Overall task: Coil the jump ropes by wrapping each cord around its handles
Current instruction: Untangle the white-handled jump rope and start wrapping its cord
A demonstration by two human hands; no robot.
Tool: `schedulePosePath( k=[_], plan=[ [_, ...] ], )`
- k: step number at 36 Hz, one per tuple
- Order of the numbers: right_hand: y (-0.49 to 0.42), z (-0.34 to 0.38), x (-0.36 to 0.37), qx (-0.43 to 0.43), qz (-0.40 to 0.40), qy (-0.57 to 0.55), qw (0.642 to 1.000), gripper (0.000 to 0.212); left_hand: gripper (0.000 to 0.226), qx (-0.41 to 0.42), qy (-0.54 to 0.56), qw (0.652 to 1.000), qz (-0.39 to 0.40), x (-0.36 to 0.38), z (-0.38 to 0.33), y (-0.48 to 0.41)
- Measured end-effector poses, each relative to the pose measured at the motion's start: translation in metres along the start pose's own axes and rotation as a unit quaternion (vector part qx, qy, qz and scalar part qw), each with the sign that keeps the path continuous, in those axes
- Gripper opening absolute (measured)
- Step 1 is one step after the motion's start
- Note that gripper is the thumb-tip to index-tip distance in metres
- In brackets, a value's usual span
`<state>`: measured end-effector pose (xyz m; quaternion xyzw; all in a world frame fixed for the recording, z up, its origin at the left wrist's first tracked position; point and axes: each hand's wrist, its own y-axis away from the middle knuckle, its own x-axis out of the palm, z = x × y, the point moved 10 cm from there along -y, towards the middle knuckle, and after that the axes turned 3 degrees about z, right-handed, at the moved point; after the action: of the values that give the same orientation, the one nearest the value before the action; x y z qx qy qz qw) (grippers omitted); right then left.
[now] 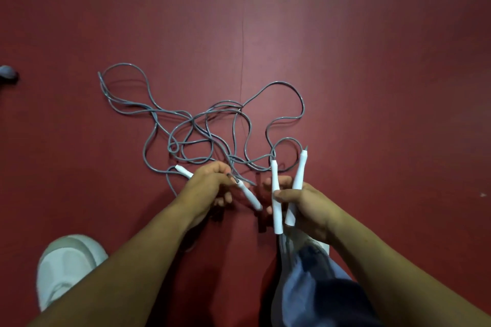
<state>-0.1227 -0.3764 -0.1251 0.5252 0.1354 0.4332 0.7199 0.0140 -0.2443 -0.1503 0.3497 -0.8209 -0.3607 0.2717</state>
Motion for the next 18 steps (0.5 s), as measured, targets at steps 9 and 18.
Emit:
schedulePosePath(
  k=[9,18],
  plan=[
    [0.007,-0.003,0.036,0.029,0.047,0.009,0.998,0.028,0.023,-0.035,0.078,0.996,0.005,0.002,-0.003,0.015],
    [0.065,0.054,0.066,-0.021,0.035,0.191,0.981,0.016,0.015,-0.074,0.057,0.995,-0.040,-0.039,-0.067,0.082]
  ],
)
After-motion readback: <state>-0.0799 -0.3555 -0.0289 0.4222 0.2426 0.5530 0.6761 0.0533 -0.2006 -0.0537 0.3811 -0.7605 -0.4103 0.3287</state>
